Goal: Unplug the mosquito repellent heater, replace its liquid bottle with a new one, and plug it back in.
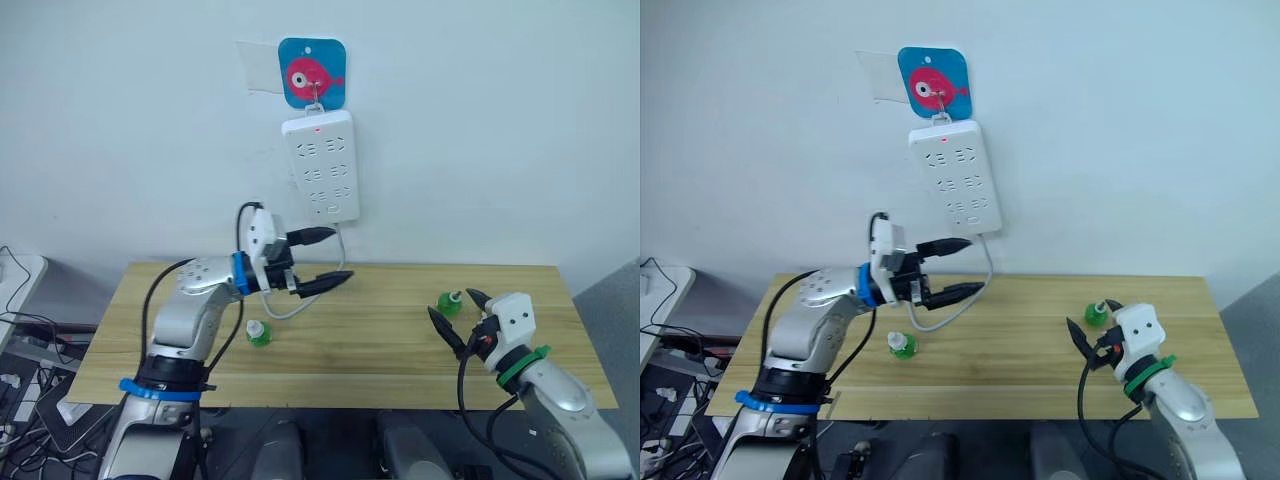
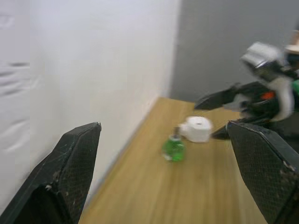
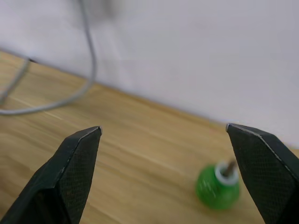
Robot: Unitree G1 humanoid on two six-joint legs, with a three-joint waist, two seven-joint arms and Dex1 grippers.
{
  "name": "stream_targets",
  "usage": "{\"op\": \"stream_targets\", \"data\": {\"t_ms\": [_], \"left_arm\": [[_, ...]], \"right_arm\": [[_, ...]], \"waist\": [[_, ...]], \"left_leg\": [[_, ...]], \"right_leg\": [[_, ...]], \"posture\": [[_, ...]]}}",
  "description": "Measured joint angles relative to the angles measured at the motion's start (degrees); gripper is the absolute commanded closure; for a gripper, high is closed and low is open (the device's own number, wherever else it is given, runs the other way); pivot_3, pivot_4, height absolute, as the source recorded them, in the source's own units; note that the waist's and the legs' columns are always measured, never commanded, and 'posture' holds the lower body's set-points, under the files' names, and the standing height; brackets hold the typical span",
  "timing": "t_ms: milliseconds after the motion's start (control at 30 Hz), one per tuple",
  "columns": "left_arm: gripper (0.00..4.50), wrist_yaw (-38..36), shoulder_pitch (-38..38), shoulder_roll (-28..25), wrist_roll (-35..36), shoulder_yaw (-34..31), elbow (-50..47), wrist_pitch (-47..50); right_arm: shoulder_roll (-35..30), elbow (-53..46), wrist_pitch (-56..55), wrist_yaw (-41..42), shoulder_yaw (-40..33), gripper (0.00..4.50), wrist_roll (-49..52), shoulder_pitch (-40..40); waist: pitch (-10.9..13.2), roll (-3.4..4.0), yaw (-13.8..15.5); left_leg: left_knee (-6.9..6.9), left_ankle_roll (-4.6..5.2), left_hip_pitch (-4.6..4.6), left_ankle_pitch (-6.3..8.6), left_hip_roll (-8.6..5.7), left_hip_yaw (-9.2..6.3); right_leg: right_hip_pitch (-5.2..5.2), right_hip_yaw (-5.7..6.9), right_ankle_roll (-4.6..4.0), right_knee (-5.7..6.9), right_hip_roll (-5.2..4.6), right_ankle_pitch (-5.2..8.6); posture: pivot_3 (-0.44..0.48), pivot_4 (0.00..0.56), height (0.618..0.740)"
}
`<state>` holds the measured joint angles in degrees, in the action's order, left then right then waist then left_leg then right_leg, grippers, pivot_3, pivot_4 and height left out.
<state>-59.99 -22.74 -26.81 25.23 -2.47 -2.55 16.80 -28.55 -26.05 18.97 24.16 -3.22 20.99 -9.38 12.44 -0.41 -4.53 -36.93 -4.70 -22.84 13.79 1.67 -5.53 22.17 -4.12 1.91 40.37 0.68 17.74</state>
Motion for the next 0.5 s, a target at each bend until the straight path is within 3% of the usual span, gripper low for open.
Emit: {"op": "stream_targets", "data": {"t_ms": [233, 333, 500], "left_arm": [[0.0, 8.96, 8.03, -2.89, 3.97, -9.58, -3.56, 6.53], [0.0, 10.11, 12.24, -4.82, 3.73, -13.21, -3.87, 4.9], [0.0, 17.68, 18.96, -2.96, 1.17, -18.74, -1.75, -0.3]], "right_arm": [[-6.33, -4.49, 9.23, 7.89, -0.62, 0.03, 8.05, 4.8], [-7.48, -5.79, 10.44, 9.44, -1.87, 0.03, 9.48, 4.71], [-8.42, -6.8, 10.67, 10.74, -3.48, 0.03, 9.58, 2.6]], "waist": [[-0.02, -0.07, 2.67], [-0.03, -0.1, 3.08], [-0.15, -0.29, 3.58]], "left_leg": [[0.0, 0.0, -0.06, 0.01, -0.01, -0.09], [0.05, 0.0, -0.09, 0.01, -0.02, -0.08], [0.09, 0.01, -0.08, 0.01, -0.03, -0.08]], "right_leg": [[-0.01, 0.09, 0.0, -0.11, -0.01, 0.0], [-0.03, 0.11, 0.0, -0.24, -0.06, 0.0], [-0.06, 0.12, 0.0, -0.33, -0.11, 0.0]], "posture": [[0.082, 0.172, 0.74], [0.093, 0.169, 0.74], [0.078, 0.169, 0.74]]}}
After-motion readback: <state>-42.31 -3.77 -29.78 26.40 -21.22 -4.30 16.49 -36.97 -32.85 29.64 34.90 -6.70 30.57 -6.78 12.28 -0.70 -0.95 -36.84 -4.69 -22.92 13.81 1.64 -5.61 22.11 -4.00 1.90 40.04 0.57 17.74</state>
